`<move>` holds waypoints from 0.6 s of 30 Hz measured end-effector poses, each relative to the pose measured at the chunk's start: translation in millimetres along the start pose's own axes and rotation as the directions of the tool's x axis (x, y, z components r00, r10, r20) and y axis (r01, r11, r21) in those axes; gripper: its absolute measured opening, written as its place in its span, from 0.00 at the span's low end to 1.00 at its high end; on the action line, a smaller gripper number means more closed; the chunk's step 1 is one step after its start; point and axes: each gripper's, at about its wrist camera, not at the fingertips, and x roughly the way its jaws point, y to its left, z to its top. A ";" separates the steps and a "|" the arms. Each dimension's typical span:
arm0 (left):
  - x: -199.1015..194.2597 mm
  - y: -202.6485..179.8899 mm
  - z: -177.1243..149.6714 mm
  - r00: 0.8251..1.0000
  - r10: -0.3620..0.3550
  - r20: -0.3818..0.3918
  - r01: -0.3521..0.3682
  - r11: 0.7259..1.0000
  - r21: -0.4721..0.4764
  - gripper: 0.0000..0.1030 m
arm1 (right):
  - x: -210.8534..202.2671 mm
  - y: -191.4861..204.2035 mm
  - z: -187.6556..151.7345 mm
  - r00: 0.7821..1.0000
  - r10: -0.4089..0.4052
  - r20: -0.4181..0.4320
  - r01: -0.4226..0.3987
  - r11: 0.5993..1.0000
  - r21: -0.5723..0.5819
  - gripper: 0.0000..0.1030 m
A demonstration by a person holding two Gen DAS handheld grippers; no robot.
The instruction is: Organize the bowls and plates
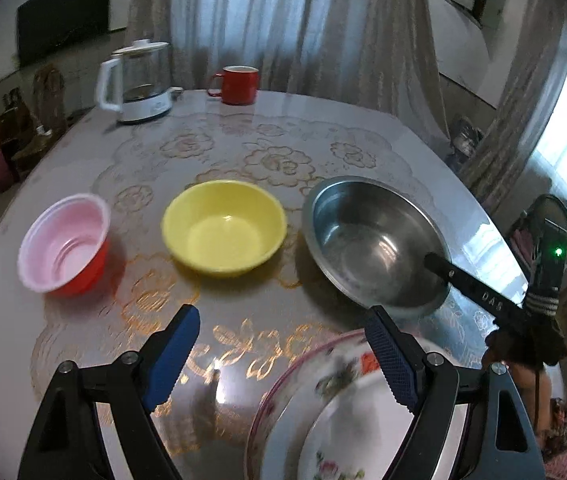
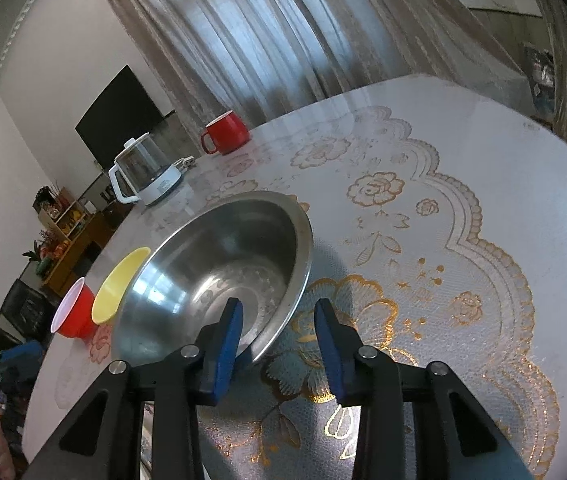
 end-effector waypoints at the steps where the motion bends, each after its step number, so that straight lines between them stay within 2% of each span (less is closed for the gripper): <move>1: 4.4 -1.3 4.1 1.000 0.000 -0.006 0.000 1.000 0.000 0.82 | 1.3 -0.4 0.1 1.000 -0.003 -0.007 0.003 1.000 0.003 0.36; 7: 37.9 -15.2 24.3 0.998 -0.002 -0.066 0.004 1.000 0.027 0.82 | 12.4 3.5 0.7 0.998 -0.031 -0.055 0.031 0.999 -0.011 0.30; 18: 78.1 -38.5 33.7 0.993 0.010 -0.115 0.001 0.996 0.093 0.80 | 15.7 -0.5 0.6 0.997 -0.017 -0.072 0.018 1.000 0.007 0.18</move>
